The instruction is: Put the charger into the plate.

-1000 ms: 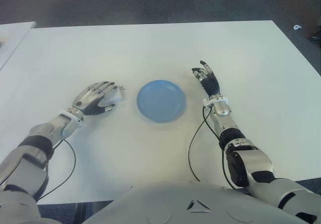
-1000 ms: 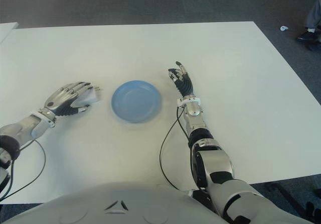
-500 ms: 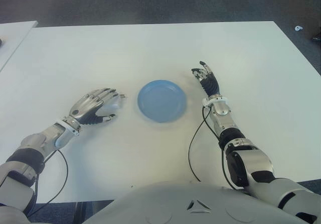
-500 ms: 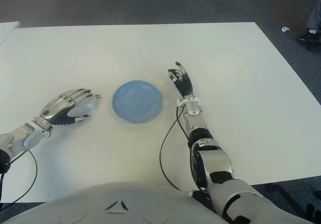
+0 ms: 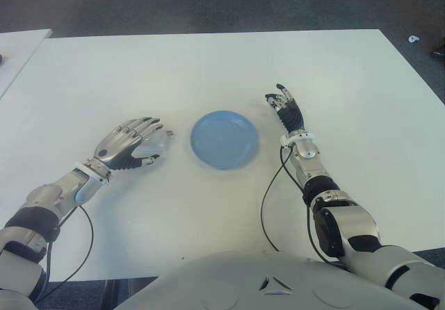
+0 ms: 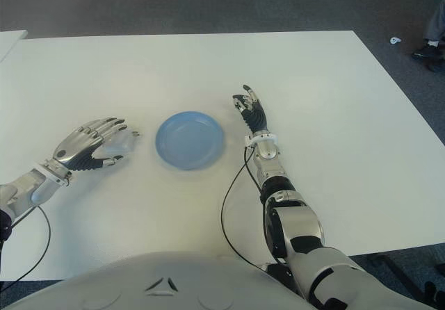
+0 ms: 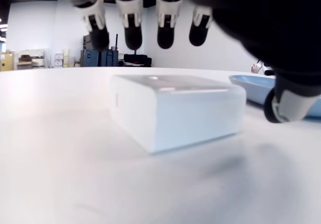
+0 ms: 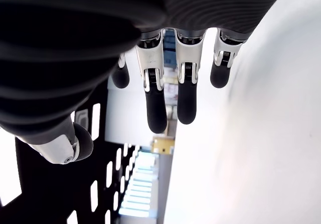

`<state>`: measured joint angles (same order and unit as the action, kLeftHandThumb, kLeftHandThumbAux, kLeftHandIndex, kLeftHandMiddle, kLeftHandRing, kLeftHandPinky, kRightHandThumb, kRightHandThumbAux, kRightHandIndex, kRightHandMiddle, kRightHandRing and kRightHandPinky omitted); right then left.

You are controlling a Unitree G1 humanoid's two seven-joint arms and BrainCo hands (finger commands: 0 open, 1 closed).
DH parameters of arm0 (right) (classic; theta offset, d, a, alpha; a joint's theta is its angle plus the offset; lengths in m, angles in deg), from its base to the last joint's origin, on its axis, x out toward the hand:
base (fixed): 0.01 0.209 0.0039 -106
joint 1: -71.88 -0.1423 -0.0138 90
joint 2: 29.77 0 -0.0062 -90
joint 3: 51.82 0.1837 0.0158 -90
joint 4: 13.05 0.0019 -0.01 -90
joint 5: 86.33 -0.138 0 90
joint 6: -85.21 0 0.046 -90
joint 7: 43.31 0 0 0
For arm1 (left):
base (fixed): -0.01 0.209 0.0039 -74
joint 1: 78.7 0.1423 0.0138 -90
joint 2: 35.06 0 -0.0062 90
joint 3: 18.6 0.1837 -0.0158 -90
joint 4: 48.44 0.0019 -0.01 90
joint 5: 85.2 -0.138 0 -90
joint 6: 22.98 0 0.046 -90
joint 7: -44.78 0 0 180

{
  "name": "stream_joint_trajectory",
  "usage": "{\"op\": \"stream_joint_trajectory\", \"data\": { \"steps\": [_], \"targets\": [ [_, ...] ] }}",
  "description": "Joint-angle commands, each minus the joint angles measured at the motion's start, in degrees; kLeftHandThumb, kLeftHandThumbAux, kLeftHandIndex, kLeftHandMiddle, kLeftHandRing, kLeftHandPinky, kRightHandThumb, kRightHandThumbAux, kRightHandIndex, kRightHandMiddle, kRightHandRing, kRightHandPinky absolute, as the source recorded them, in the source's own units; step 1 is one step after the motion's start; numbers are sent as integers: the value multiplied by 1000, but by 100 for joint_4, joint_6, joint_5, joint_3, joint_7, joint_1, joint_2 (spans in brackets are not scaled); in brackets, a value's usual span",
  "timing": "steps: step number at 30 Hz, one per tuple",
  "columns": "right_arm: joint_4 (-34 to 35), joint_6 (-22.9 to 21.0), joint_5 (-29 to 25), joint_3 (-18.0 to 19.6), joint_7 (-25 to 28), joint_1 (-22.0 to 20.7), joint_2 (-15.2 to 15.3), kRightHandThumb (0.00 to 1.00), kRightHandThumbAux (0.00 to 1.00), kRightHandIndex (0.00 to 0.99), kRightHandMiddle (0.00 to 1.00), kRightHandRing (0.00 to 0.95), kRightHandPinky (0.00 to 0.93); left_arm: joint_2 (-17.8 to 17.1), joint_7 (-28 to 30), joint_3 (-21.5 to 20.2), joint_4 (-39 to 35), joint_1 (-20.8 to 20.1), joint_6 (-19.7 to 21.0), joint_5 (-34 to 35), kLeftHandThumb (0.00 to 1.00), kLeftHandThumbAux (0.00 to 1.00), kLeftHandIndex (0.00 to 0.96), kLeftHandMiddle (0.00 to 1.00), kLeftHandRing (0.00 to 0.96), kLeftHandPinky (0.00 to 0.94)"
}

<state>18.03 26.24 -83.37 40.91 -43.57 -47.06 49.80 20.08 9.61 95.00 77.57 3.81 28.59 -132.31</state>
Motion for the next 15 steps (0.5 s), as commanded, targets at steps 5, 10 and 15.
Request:
{"op": "stream_joint_trajectory", "data": {
  "steps": [5,10,15],
  "targets": [
    [-100,-79,5,4,22,-42,3,0,507,14,294,243,112,524,25,21,-217,103,238,-98,110,388,0,0,0,0],
    [-112,-80,18,-5,35,-45,15,0,504,3,290,242,117,680,-149,-36,-225,86,279,-139,137,349,0,0,0,0],
    [-133,-60,15,-8,56,-46,14,0,500,0,288,244,124,784,-332,-32,-136,7,293,-213,160,324,0,0,0,0]
  ]
}}
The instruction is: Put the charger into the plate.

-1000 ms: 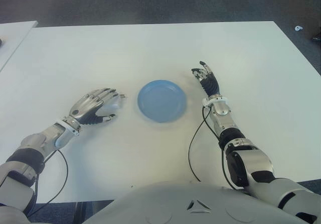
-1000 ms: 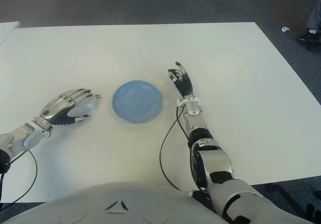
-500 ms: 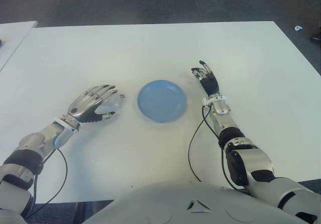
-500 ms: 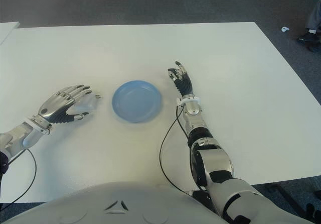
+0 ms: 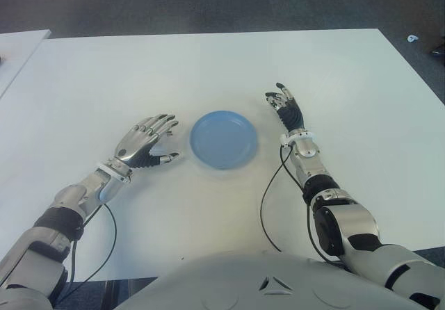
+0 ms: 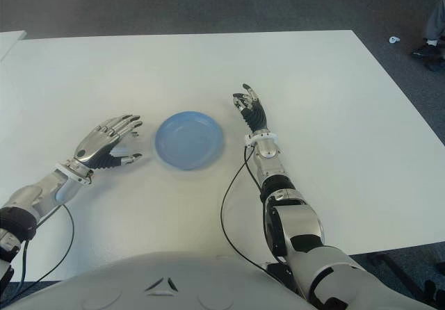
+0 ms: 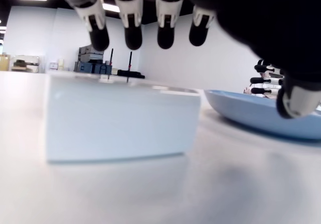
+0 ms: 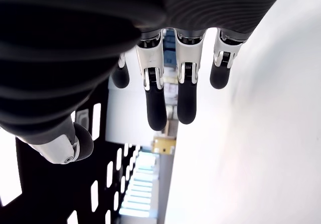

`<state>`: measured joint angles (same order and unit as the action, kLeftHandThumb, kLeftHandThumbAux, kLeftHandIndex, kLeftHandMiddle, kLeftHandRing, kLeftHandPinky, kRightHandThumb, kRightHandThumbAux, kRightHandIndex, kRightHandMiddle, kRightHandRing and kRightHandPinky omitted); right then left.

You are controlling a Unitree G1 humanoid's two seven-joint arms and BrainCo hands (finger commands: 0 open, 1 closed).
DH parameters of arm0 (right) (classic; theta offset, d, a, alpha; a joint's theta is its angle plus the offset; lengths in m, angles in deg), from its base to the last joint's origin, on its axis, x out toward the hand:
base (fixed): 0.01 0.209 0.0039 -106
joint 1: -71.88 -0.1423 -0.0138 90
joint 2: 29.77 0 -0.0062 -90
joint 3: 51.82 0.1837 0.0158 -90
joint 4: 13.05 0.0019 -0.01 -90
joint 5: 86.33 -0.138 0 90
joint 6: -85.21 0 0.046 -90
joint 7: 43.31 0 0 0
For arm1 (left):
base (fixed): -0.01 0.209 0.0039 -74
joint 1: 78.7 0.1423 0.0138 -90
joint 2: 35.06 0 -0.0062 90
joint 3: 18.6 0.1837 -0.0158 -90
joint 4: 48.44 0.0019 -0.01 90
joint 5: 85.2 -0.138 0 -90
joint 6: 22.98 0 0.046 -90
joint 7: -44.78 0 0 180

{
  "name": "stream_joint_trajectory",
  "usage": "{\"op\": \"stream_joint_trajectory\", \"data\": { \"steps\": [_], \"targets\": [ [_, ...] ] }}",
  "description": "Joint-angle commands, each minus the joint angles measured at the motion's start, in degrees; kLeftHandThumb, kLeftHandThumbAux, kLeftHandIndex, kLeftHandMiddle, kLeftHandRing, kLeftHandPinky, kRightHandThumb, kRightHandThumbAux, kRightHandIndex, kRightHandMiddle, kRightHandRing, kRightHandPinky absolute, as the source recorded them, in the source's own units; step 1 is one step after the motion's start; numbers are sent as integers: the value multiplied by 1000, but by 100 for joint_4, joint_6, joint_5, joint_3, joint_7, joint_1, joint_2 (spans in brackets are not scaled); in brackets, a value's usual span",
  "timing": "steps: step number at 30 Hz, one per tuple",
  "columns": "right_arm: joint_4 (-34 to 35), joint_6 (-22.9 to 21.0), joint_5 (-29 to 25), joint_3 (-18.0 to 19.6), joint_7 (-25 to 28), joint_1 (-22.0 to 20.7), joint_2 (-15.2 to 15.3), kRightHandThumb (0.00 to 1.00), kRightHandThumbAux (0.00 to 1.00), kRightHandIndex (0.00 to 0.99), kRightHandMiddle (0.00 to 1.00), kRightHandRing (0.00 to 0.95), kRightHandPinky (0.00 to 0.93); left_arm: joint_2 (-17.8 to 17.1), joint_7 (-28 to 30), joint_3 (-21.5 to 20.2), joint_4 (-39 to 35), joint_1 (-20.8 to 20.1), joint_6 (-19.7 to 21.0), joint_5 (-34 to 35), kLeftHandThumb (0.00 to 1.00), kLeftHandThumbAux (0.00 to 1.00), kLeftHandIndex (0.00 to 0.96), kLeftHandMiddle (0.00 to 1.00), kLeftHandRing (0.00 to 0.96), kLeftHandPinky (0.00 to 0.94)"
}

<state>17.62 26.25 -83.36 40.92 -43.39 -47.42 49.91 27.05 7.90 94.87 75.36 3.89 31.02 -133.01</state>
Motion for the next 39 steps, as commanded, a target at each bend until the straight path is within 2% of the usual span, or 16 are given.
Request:
{"op": "stream_joint_trajectory", "data": {
  "steps": [1,13,27,39],
  "targets": [
    [-96,-56,13,-8,41,-9,2,0,500,0,287,244,124,106,-194,-16,107,-22,52,-156,169,317,0,0,0,0],
    [-129,71,31,-25,57,2,-3,0,489,0,278,238,114,212,-393,100,643,-497,1,-332,222,266,0,0,0,0],
    [-104,133,79,-65,19,30,15,0,484,0,276,234,108,140,274,263,1273,-947,-365,-198,296,166,0,0,0,0],
    [-99,216,87,-83,15,55,35,0,476,0,272,233,111,32,161,458,1811,-1271,-576,-372,317,128,0,0,0,0]
  ]
}}
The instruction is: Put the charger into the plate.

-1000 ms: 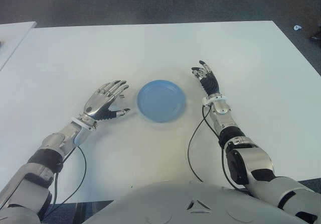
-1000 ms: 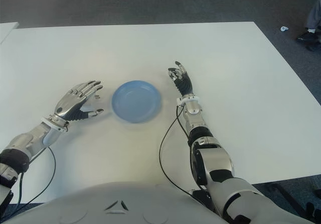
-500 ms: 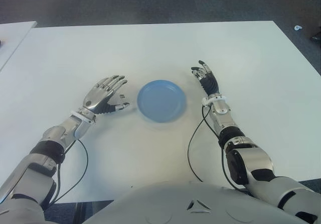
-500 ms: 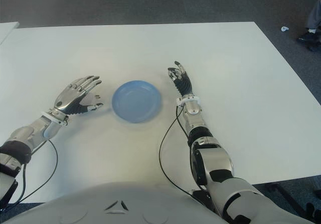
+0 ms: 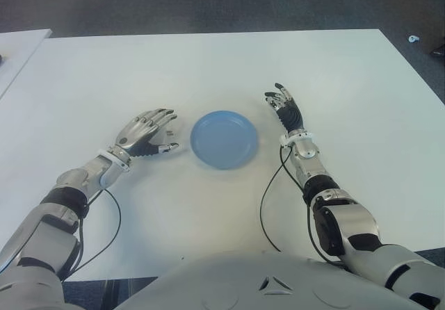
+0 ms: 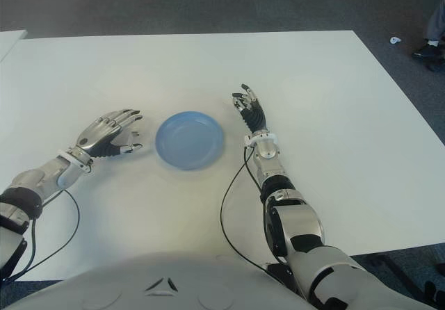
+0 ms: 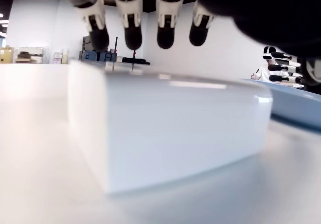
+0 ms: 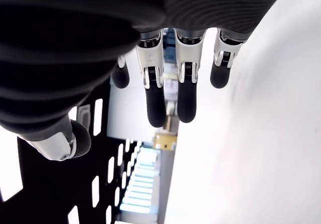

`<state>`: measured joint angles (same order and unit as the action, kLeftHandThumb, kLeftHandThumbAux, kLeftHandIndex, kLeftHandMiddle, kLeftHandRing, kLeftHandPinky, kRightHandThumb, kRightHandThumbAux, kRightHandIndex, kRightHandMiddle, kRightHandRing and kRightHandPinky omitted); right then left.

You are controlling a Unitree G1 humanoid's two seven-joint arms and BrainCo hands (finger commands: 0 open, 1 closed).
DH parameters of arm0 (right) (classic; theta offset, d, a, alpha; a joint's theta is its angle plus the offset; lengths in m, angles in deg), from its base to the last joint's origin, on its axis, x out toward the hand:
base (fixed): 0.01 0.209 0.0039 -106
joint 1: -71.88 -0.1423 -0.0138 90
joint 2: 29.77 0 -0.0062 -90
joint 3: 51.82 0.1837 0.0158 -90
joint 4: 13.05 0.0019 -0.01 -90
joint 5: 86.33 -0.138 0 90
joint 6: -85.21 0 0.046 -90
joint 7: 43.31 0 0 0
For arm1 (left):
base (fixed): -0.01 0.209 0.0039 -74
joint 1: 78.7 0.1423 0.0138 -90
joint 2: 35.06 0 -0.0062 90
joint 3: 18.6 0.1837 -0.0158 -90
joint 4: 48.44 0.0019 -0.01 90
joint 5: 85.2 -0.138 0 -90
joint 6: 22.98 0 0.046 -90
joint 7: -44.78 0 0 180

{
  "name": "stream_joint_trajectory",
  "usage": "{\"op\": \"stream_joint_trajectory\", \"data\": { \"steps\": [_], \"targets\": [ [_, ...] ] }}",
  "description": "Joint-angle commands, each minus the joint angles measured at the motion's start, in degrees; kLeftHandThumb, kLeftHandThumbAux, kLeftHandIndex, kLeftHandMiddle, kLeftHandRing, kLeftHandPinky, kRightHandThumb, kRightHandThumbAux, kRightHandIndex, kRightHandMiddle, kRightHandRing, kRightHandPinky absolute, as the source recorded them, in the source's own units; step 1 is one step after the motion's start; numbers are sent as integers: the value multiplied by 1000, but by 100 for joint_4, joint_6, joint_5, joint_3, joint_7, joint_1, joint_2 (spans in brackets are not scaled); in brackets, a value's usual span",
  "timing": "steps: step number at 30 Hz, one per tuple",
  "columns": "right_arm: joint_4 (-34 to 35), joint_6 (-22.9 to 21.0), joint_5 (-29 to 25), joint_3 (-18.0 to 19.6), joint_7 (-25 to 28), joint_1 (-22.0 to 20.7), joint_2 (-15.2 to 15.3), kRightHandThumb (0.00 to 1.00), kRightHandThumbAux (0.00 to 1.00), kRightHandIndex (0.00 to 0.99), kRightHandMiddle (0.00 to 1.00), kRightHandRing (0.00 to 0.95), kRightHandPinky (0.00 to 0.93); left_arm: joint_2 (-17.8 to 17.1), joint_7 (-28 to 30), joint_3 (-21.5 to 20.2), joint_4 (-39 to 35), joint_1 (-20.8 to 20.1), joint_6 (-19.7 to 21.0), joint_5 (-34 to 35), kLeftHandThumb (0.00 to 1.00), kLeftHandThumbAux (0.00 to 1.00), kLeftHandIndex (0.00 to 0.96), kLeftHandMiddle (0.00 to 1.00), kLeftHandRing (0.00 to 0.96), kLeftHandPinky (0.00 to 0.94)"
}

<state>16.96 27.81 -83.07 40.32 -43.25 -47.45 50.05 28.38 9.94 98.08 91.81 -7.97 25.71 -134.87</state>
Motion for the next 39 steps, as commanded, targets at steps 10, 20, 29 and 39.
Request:
{"op": "stream_joint_trajectory", "data": {
  "steps": [10,20,29,39],
  "targets": [
    [-25,99,68,-48,4,73,47,0,462,0,273,235,119,-261,-199,259,305,-217,-44,-310,331,120,0,0,0,0],
    [-27,122,61,-72,-9,83,58,0,463,0,270,236,127,-420,-162,354,350,-274,-38,-376,340,116,0,0,0,0],
    [-16,97,54,-78,-18,92,58,0,446,0,263,230,105,-684,54,405,352,-341,-119,-357,327,114,0,0,0,0],
    [-21,96,38,-70,-10,86,54,0,434,0,261,225,88,-822,-57,417,230,-332,-110,-431,322,124,0,0,0,0]
  ]
}}
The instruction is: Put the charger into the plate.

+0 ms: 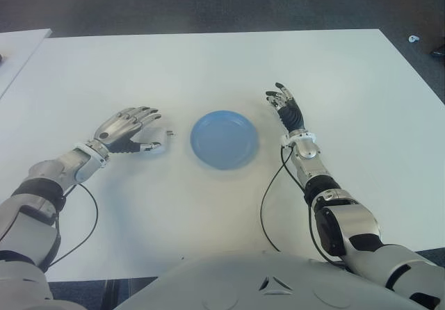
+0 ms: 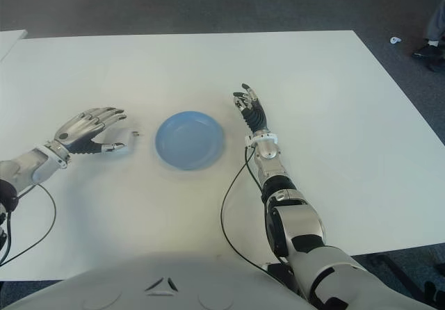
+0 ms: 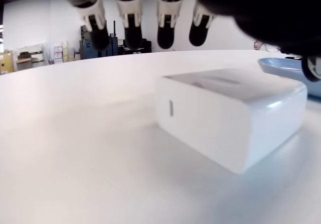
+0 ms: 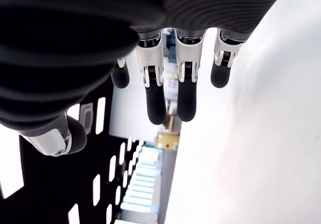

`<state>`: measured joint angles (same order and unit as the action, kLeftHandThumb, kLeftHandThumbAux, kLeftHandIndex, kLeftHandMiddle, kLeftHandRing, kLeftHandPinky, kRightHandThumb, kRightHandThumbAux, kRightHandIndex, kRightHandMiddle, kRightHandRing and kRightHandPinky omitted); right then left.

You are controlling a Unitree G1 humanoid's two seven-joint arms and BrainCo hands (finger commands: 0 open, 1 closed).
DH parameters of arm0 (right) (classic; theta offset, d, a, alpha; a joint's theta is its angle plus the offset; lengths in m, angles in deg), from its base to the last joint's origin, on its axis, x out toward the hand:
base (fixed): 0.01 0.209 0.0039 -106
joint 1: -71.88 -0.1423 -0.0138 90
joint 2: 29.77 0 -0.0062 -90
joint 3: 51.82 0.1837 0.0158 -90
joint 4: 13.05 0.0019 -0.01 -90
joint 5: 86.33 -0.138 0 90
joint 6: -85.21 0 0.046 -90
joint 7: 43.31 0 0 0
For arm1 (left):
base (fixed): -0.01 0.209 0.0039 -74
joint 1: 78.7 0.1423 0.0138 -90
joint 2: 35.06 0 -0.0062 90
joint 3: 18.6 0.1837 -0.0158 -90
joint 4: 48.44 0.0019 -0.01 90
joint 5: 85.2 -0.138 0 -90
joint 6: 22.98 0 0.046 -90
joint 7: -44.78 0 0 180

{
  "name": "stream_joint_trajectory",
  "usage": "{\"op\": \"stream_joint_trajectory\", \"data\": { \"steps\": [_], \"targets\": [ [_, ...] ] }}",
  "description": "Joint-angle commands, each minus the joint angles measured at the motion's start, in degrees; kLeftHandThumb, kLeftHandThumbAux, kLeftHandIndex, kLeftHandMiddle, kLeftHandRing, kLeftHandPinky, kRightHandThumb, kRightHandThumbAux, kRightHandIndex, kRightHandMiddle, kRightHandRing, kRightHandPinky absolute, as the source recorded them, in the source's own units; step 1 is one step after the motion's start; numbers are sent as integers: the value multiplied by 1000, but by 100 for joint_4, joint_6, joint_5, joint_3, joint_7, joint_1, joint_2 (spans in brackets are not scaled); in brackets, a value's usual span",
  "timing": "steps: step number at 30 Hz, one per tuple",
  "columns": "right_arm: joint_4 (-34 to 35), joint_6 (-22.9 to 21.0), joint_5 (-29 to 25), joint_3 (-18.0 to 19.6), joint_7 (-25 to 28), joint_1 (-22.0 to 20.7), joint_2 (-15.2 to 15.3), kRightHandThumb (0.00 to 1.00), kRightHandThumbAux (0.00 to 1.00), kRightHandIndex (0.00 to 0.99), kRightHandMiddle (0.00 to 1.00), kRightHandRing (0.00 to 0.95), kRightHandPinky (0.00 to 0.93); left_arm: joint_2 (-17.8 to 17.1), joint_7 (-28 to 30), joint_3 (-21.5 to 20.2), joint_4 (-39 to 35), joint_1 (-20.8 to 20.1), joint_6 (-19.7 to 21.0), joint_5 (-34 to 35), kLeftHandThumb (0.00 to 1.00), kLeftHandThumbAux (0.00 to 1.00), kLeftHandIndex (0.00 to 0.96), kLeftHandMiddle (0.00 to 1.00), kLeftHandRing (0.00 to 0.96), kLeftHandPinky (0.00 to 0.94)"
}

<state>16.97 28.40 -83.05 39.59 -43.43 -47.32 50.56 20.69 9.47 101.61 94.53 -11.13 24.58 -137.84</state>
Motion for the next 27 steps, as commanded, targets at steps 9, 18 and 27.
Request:
{"op": "stream_joint_trajectory", "data": {
  "steps": [9,18,27],
  "targets": [
    [-23,16,58,-8,-27,71,2,0,420,0,258,228,105,-149,-41,55,-122,13,-15,-180,318,130,0,0,0,0],
    [-21,-14,84,-27,-54,68,8,0,421,0,257,230,120,-214,32,48,-154,24,-46,-179,317,128,0,0,0,0],
    [-27,-14,110,-12,-47,53,1,0,425,0,257,230,123,-209,187,45,-101,1,-75,-115,324,126,0,0,0,0]
  ]
}}
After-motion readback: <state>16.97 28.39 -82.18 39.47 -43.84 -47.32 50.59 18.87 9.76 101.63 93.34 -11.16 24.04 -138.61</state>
